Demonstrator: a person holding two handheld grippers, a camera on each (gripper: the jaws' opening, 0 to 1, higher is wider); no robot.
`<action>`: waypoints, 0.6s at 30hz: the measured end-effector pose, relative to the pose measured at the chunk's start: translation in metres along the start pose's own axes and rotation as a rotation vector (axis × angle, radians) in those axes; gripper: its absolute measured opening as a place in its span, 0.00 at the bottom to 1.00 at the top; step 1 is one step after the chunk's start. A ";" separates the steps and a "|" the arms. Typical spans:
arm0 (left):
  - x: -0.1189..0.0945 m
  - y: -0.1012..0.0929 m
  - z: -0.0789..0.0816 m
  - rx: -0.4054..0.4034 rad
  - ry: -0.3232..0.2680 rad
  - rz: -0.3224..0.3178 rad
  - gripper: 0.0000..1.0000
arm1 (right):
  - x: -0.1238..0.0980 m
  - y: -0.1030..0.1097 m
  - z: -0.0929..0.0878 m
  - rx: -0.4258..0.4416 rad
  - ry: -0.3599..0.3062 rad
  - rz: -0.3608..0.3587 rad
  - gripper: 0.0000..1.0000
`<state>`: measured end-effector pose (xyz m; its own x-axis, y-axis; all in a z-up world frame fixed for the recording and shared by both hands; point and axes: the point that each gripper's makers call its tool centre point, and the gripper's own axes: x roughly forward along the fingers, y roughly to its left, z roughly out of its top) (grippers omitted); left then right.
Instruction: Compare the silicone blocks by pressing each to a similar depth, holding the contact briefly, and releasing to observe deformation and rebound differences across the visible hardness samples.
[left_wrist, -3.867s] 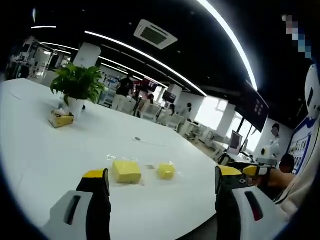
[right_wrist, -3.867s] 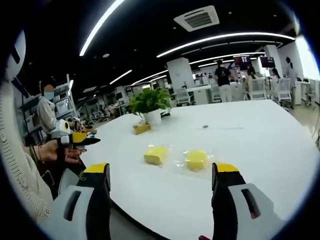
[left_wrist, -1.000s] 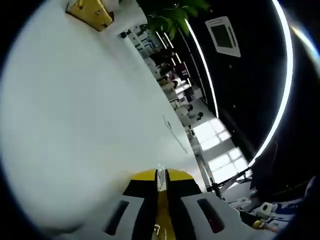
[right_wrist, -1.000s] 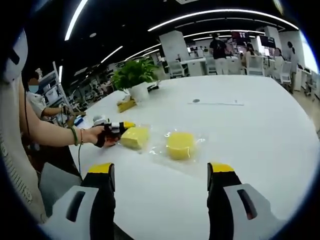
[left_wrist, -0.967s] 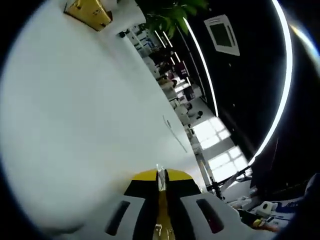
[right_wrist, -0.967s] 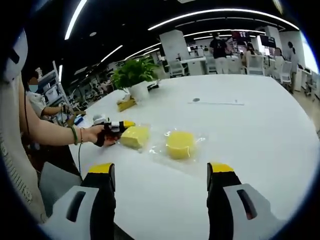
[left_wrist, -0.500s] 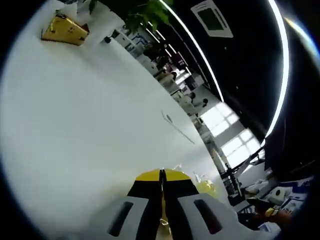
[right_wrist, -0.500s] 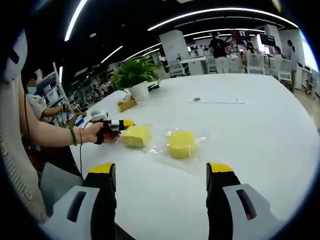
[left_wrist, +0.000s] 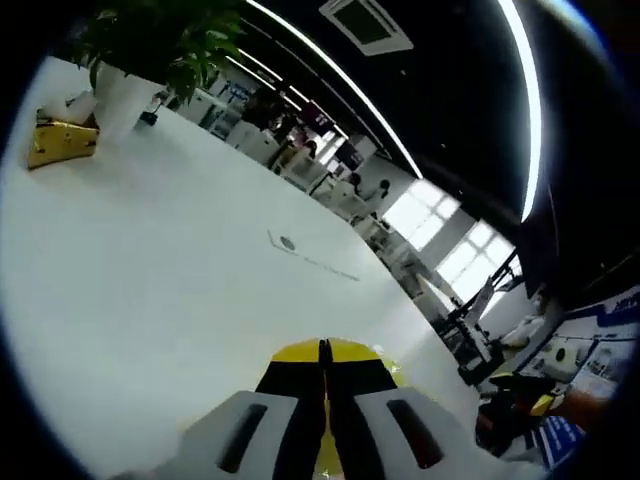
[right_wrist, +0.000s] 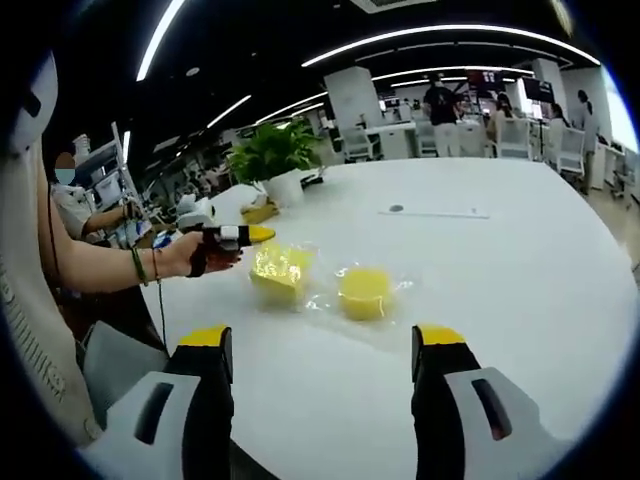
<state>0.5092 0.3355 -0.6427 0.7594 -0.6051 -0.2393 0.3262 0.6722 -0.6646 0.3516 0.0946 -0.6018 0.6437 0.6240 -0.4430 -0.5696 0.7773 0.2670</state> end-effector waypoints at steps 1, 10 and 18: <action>-0.001 -0.007 0.000 0.009 0.004 -0.016 0.00 | -0.001 0.002 0.001 0.000 -0.005 0.004 0.67; -0.010 -0.066 -0.010 0.103 0.064 -0.080 0.00 | -0.015 0.015 0.004 -0.036 -0.031 0.021 0.67; -0.023 -0.090 -0.015 0.131 0.077 -0.089 0.00 | -0.033 0.024 0.015 -0.051 -0.079 0.020 0.71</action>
<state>0.4539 0.2823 -0.5876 0.6810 -0.6917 -0.2404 0.4642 0.6616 -0.5889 0.3240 0.0936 -0.5677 0.6692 0.6453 -0.3685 -0.6066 0.7608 0.2308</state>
